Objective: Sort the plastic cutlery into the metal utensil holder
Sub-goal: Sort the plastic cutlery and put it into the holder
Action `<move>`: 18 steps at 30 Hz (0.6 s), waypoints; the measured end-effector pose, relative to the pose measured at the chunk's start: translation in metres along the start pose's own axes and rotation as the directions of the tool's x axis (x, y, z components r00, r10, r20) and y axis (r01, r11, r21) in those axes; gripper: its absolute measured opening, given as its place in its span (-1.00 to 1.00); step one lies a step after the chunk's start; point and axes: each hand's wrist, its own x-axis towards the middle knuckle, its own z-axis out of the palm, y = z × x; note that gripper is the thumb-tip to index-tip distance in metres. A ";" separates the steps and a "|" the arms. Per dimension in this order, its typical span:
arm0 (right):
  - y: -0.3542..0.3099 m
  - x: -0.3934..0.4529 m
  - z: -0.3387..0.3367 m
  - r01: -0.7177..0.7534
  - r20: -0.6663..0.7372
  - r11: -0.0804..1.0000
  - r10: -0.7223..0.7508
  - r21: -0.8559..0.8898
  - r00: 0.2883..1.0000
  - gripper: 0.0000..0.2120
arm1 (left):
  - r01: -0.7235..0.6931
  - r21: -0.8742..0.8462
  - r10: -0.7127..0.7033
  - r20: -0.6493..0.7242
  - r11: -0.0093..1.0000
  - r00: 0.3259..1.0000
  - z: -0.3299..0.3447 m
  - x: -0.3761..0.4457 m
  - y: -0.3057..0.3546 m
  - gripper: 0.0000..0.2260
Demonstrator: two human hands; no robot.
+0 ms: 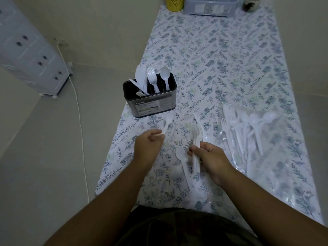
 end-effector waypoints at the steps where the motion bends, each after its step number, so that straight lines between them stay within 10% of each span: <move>1: -0.001 0.000 0.002 -0.026 0.020 0.998 0.025 0.063 0.999 -0.77 | 0.138 -0.161 -0.125 0.088 0.977 0.988 0.006 -0.016 0.003 -0.82; 4: -0.004 0.000 0.008 -0.061 0.093 0.989 0.048 0.137 0.995 -0.68 | 0.389 -0.380 -0.290 0.292 0.839 0.911 0.028 -0.052 0.003 -0.82; 8: -0.003 0.002 0.009 -0.019 0.129 0.991 0.002 0.131 0.992 -0.44 | 0.389 -0.451 -0.256 0.328 0.803 0.909 0.039 -0.066 0.000 -0.82; 10: -0.002 0.003 0.009 -0.007 0.153 0.996 -0.007 0.088 0.988 -0.30 | 0.302 -0.407 -0.203 0.269 0.862 0.942 0.037 -0.065 -0.003 -0.83; 14: 0.000 0.004 0.008 0.041 0.154 0.999 -0.040 -0.004 0.987 -0.77 | -0.017 -0.094 0.038 0.224 0.995 0.974 0.032 -0.063 -0.007 -0.85; 18: 0.006 0.006 0.006 0.065 0.136 0.993 -0.051 -0.098 0.989 -0.75 | -0.264 0.306 0.225 0.157 0.915 0.962 0.018 -0.041 -0.013 -0.91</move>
